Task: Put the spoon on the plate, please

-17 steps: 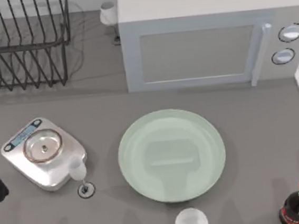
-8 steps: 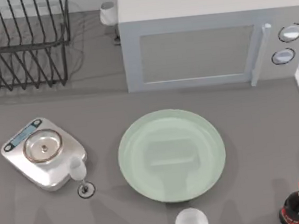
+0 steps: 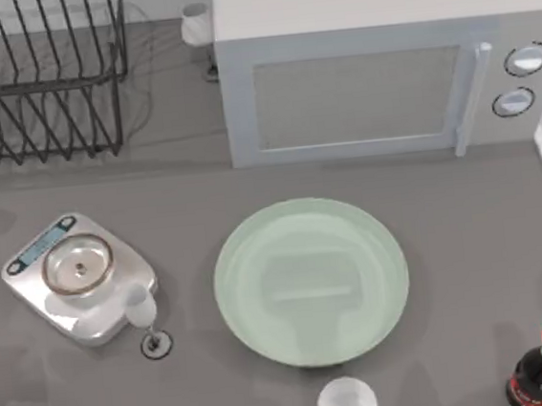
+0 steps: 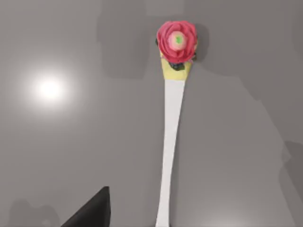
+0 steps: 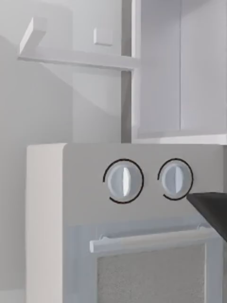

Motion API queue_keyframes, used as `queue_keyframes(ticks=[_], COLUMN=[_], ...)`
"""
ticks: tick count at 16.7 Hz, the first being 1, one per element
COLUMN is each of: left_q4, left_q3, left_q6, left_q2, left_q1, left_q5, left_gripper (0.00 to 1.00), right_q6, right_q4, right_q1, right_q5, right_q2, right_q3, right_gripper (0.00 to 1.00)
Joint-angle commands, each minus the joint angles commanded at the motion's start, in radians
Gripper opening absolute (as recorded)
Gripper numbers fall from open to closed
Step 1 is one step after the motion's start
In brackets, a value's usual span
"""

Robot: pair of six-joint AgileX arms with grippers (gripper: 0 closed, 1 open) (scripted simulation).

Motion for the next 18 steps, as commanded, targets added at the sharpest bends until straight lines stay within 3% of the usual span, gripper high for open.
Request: queue_keyframes(ticks=[4, 8, 15, 18], left_q4=[-0.160, -0.242, -0.246, -0.176], left_q3=[0.201, 0.314, 0.321, 0.279], left_q6=[0.096, 0.147, 0.151, 0.150], left_q2=[0.276, 0.417, 0.431, 0.464], left_q1=[0.059, 0.091, 0.090, 0.092], left_q5=[-0.002, -0.002, -0.003, -0.002], left_gripper=[1.00, 1.00, 1.00, 1.00], right_q6=[0.000, 0.000, 0.000, 0.000], right_q4=[0.000, 0.000, 0.000, 0.000], right_q1=[0.000, 0.000, 0.000, 0.000], right_q5=[0.000, 0.000, 0.000, 0.000], right_q2=[0.000, 0.000, 0.000, 0.000], right_q3=[0.000, 0.000, 0.000, 0.000], right_gripper=[1.00, 1.00, 1.00, 1.00])
